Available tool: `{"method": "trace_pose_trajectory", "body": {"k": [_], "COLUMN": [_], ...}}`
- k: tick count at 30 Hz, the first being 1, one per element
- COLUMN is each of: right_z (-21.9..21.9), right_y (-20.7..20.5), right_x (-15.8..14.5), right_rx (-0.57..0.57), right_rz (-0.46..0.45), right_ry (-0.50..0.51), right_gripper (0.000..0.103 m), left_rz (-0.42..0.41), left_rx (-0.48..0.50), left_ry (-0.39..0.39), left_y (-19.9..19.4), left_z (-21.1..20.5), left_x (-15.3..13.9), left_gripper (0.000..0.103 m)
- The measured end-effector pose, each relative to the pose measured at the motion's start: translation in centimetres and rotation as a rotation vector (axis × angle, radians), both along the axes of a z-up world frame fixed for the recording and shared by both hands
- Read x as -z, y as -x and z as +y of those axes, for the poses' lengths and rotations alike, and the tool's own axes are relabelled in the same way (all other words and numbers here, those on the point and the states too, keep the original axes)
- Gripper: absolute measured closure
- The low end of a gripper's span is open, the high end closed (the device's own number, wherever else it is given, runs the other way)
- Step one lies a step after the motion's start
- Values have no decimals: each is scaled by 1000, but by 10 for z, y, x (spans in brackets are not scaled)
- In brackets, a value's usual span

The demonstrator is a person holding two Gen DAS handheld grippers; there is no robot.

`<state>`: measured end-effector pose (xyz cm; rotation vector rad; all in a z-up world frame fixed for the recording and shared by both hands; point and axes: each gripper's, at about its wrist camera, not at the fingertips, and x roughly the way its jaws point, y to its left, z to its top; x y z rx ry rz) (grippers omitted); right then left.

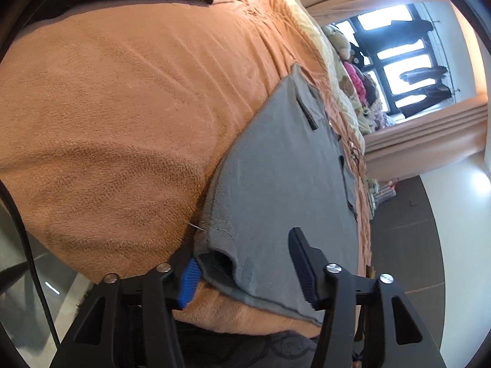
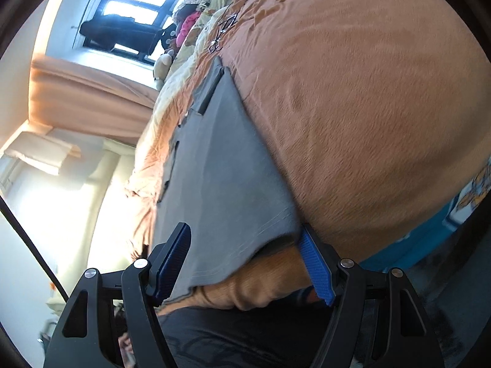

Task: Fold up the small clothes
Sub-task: 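Lower both grippers to the t-shirt hem and grasp its corners, then lift the hem with both grippers and carry it toward the collar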

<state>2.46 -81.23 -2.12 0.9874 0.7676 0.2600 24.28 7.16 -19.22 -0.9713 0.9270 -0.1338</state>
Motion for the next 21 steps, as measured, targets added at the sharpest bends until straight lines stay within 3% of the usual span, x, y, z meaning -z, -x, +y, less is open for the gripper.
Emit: {"method": "trace_pose_trajectory", "body": {"k": [5, 7, 10, 14, 16, 20, 21], "right_z": [0, -1, -3, 11, 17, 20, 21], "right_y": [4, 4, 0, -7, -11, -11, -12], "right_x": [10, 12, 17, 11, 8, 9, 9], "right_rx": [56, 75, 115, 136, 155, 191, 192], "right_rz": [6, 9, 36, 56, 75, 103, 111], "right_ry": [-49, -48, -61, -28, -13, -43, -35], "right_gripper": [33, 41, 47, 47, 57, 73, 87], "left_rz": [23, 37, 49, 58, 72, 91, 87], "left_rx": [-40, -54, -80, -98, -112, -137, -138], "left_ry": [-7, -4, 7, -5, -15, -6, -20], "left_y": [1, 0, -2, -8, -9, -8, -8], "left_z": [1, 3, 5, 1, 1, 4, 5], "left_x": [4, 6, 7, 6, 7, 11, 9], "left_gripper": [62, 67, 67, 69, 85, 99, 99]}}
